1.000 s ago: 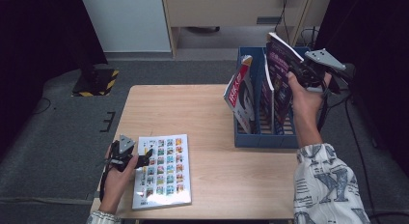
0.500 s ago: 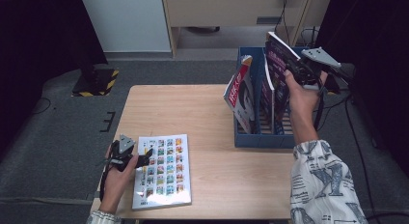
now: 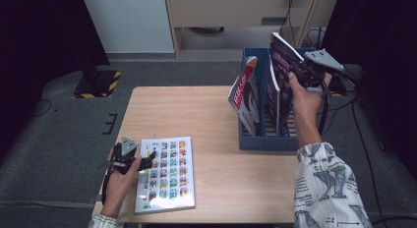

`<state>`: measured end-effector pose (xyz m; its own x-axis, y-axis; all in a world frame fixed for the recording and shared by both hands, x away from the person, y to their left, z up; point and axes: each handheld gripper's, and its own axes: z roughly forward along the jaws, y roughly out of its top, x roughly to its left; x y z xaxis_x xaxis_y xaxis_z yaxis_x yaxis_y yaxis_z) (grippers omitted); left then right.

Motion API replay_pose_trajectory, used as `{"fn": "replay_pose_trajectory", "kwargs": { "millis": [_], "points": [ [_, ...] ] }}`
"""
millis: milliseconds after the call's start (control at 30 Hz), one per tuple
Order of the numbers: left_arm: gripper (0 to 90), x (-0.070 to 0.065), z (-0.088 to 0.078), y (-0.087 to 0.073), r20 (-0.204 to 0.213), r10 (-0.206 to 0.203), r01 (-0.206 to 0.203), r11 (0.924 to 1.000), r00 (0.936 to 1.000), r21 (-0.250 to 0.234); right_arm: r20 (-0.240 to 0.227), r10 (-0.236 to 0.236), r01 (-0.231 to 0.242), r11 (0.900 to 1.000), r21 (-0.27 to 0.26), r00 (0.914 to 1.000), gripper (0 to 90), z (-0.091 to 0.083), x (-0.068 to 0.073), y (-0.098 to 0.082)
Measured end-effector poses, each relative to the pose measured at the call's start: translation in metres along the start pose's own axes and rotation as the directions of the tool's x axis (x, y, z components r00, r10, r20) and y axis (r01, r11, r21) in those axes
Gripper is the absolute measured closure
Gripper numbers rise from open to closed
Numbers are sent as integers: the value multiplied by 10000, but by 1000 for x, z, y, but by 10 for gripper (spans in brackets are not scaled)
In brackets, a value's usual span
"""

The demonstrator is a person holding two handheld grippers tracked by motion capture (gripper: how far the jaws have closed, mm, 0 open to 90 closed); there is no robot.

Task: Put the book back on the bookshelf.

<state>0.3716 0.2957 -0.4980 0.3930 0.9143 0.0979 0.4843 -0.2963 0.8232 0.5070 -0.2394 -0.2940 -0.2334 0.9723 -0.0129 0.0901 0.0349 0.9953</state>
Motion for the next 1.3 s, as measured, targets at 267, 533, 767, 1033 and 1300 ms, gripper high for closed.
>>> {"fn": "replay_pose_trajectory", "kwargs": {
  "millis": [267, 533, 767, 1033, 1300],
  "points": [
    [41, 0, 0, 0, -9, 2, -2, 10000, 10000, -3, 208, 287, -286, 9996, -64, 9994, 838, -2, -6, -9],
    [41, -1, 0, 0, -4, 63, -63, 10000, 10000, 13, 257, 419, -417, 9991, -113, 9988, 838, -2, -10, -16],
    [41, 0, 1, 0, 11, 54, -54, 10000, 10000, 6, 347, 264, -259, 9995, -163, 9990, 837, -1, -8, -24],
    [41, -2, 2, 1, 32, 119, -119, 9999, 9999, 41, 308, 429, -429, 9991, -24, 9986, 837, -2, -16, -36],
    [41, -1, 4, 1, 10, 132, -132, 9999, 9999, 78, 342, 604, -606, 9981, 51, 9976, 836, 0, -14, -53]
  ]
}}
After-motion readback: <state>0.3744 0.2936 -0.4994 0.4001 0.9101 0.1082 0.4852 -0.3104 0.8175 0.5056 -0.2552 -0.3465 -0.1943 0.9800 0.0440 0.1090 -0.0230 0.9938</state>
